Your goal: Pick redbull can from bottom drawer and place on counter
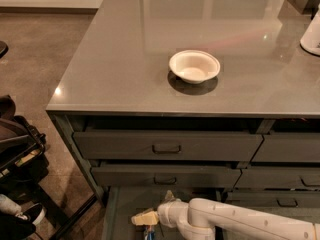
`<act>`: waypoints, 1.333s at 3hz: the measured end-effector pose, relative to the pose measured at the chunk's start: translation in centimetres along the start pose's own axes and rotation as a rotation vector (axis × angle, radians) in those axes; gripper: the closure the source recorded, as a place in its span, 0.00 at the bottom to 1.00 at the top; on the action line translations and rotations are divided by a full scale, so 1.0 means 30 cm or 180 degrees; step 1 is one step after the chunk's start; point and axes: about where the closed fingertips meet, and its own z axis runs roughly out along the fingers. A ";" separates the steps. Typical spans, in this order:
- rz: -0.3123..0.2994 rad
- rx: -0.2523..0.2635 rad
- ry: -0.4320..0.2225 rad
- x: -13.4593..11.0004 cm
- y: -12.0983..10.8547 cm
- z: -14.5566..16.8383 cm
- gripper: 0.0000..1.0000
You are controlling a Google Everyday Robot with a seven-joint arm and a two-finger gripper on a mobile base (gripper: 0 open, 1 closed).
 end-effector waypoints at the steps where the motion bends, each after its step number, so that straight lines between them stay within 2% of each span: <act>1: 0.0119 -0.0125 0.0013 0.049 -0.002 0.056 0.00; 2: 0.0317 -0.0232 0.0018 0.114 -0.002 0.131 0.00; 3: 0.0424 -0.0317 -0.0036 0.168 -0.005 0.204 0.00; 4: 0.0453 -0.0330 -0.0040 0.177 -0.002 0.214 0.00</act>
Offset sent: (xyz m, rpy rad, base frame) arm -0.0076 0.0249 -0.0879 0.1531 0.1524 -0.0324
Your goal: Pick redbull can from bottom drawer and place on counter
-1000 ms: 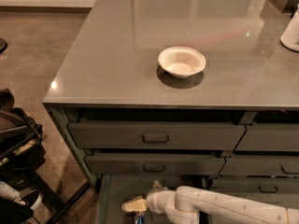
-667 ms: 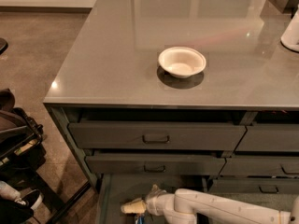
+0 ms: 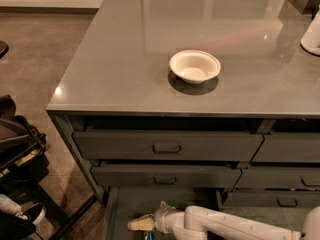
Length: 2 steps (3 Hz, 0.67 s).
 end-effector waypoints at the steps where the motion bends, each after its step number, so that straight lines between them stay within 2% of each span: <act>1: -0.0046 -0.0026 -0.0027 0.000 0.023 0.012 0.00; 2: 0.0122 -0.0064 0.0100 0.079 -0.001 0.087 0.00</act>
Offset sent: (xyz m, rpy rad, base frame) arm -0.0099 0.0189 -0.0821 0.0066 0.1467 -0.0037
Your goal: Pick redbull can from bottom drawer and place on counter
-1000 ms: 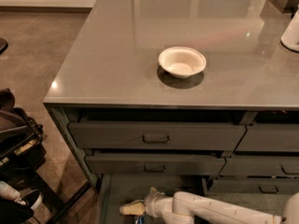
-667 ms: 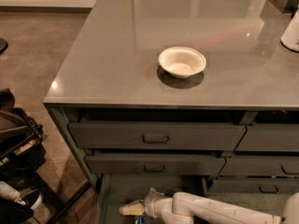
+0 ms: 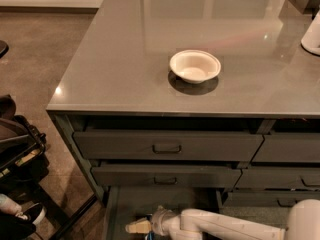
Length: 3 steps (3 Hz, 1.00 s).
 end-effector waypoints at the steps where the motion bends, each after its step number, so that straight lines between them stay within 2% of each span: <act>1: 0.0131 0.0040 0.0168 0.090 -0.063 0.074 0.00; 2: 0.0174 0.0181 0.0294 0.152 -0.143 0.094 0.00; 3: 0.0253 0.0292 0.0361 0.207 -0.191 0.108 0.00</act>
Offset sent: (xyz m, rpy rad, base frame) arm 0.0030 -0.0408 -0.0998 -0.1437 0.1294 -0.0538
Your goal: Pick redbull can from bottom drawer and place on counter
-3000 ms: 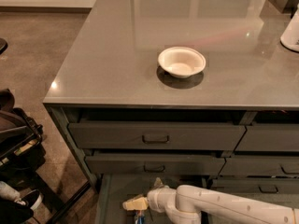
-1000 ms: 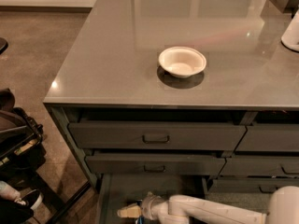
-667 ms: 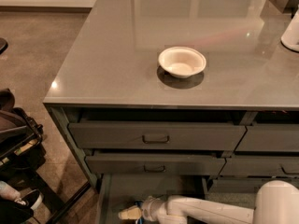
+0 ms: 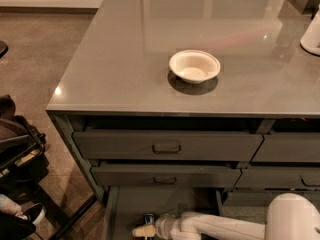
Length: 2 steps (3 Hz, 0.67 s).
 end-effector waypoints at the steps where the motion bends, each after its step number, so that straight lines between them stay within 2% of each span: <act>1: 0.0124 0.0039 -0.0031 0.031 -0.018 0.022 0.00; 2: 0.0302 0.0146 -0.0152 0.053 -0.016 0.048 0.00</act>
Offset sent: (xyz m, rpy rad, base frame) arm -0.0037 0.0087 -0.0272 0.0176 0.0033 -0.2448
